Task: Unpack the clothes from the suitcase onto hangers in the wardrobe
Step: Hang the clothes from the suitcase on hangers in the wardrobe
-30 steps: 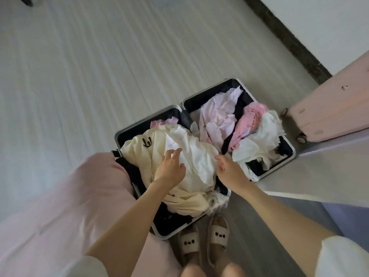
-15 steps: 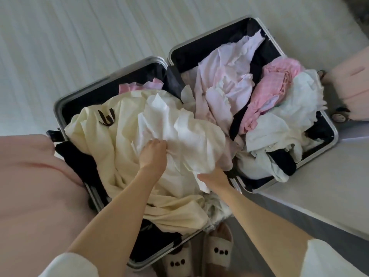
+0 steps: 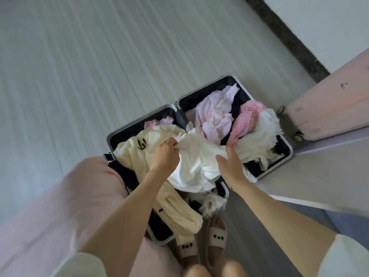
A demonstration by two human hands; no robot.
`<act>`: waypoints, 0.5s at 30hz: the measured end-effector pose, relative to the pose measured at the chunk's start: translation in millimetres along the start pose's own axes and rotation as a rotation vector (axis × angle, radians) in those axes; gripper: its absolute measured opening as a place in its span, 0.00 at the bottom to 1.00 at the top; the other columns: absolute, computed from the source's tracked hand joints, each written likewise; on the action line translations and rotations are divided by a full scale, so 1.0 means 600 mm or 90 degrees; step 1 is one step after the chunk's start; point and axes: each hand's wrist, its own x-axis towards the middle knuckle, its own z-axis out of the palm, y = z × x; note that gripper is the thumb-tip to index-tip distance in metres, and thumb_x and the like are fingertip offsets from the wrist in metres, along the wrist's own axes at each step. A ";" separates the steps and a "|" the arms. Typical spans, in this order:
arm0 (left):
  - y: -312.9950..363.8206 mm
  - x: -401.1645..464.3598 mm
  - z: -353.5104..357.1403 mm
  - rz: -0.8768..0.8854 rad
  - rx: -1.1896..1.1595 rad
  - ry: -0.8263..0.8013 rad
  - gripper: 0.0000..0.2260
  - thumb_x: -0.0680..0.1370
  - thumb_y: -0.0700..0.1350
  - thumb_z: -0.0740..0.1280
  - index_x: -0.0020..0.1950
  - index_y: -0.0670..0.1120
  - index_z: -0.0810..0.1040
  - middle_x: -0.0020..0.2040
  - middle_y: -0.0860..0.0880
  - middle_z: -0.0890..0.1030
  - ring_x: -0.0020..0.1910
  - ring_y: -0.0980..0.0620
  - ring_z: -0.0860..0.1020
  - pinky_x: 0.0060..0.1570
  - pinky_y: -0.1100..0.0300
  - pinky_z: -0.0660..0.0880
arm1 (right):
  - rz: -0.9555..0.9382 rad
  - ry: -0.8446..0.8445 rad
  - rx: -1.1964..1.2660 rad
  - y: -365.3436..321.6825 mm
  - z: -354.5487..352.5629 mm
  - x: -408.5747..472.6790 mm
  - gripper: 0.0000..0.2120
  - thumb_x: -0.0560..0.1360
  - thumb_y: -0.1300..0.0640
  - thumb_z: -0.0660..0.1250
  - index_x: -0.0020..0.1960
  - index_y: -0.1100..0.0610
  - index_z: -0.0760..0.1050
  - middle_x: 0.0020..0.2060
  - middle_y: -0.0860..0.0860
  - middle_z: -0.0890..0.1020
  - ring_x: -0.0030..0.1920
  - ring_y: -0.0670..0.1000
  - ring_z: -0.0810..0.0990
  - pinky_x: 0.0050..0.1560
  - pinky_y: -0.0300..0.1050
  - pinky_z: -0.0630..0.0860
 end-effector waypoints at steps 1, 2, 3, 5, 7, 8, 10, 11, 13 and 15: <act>0.020 -0.021 -0.034 0.006 0.008 0.004 0.09 0.78 0.37 0.55 0.52 0.40 0.73 0.47 0.44 0.79 0.47 0.44 0.77 0.42 0.51 0.74 | -0.032 -0.001 -0.004 -0.037 -0.020 -0.030 0.16 0.77 0.63 0.57 0.64 0.63 0.66 0.52 0.51 0.73 0.54 0.51 0.72 0.51 0.42 0.64; 0.037 -0.038 -0.061 0.006 0.024 0.000 0.09 0.77 0.37 0.56 0.54 0.40 0.73 0.49 0.43 0.79 0.48 0.43 0.77 0.43 0.51 0.75 | -0.064 -0.005 -0.014 -0.068 -0.038 -0.056 0.16 0.77 0.63 0.57 0.64 0.63 0.66 0.50 0.49 0.73 0.52 0.50 0.72 0.50 0.41 0.65; 0.054 -0.056 -0.088 0.007 0.036 -0.009 0.10 0.77 0.37 0.56 0.56 0.40 0.73 0.52 0.43 0.79 0.52 0.42 0.76 0.45 0.51 0.74 | -0.096 -0.012 -0.024 -0.098 -0.058 -0.083 0.16 0.77 0.62 0.57 0.65 0.62 0.67 0.49 0.47 0.73 0.51 0.49 0.72 0.49 0.41 0.65; 0.084 -0.091 -0.129 0.022 0.052 -0.044 0.18 0.77 0.38 0.59 0.67 0.42 0.68 0.65 0.42 0.72 0.64 0.42 0.71 0.55 0.51 0.71 | -0.138 -0.052 -0.061 -0.147 -0.097 -0.137 0.18 0.78 0.60 0.58 0.67 0.60 0.66 0.55 0.48 0.74 0.59 0.51 0.72 0.52 0.38 0.64; 0.122 -0.139 -0.171 0.070 0.069 -0.073 0.27 0.77 0.41 0.62 0.74 0.45 0.57 0.74 0.43 0.60 0.70 0.42 0.63 0.64 0.49 0.66 | -0.164 -0.102 -0.099 -0.179 -0.144 -0.196 0.21 0.78 0.59 0.60 0.71 0.58 0.64 0.67 0.50 0.70 0.69 0.49 0.66 0.59 0.33 0.59; 0.136 -0.158 -0.184 0.106 0.083 -0.084 0.31 0.77 0.42 0.64 0.76 0.48 0.52 0.75 0.45 0.56 0.72 0.43 0.60 0.66 0.49 0.63 | -0.174 -0.138 -0.117 -0.191 -0.161 -0.217 0.22 0.78 0.58 0.61 0.71 0.58 0.63 0.70 0.50 0.68 0.71 0.48 0.64 0.60 0.32 0.58; 0.173 -0.208 -0.210 0.209 0.131 -0.135 0.38 0.75 0.44 0.67 0.76 0.54 0.45 0.77 0.48 0.48 0.75 0.44 0.53 0.70 0.47 0.57 | -0.183 -0.187 -0.160 -0.208 -0.205 -0.274 0.23 0.78 0.57 0.62 0.72 0.58 0.63 0.70 0.49 0.67 0.72 0.47 0.62 0.63 0.33 0.57; 0.190 -0.229 -0.217 0.262 0.144 -0.173 0.42 0.74 0.44 0.69 0.75 0.57 0.42 0.78 0.50 0.44 0.76 0.45 0.49 0.72 0.45 0.55 | -0.184 -0.200 -0.181 -0.213 -0.224 -0.297 0.24 0.77 0.57 0.63 0.71 0.58 0.63 0.70 0.48 0.68 0.72 0.47 0.63 0.63 0.34 0.59; 0.233 -0.277 -0.219 0.371 0.144 -0.248 0.47 0.71 0.44 0.72 0.73 0.61 0.38 0.77 0.51 0.41 0.76 0.46 0.43 0.73 0.43 0.51 | -0.186 -0.195 -0.208 -0.216 -0.268 -0.351 0.24 0.76 0.55 0.65 0.70 0.58 0.65 0.63 0.45 0.72 0.66 0.46 0.68 0.58 0.32 0.64; 0.278 -0.318 -0.212 0.433 0.154 -0.314 0.48 0.70 0.43 0.74 0.73 0.60 0.39 0.77 0.50 0.41 0.76 0.47 0.42 0.73 0.47 0.48 | -0.197 -0.184 -0.232 -0.215 -0.308 -0.394 0.19 0.75 0.55 0.67 0.64 0.56 0.67 0.53 0.43 0.72 0.56 0.46 0.71 0.47 0.30 0.67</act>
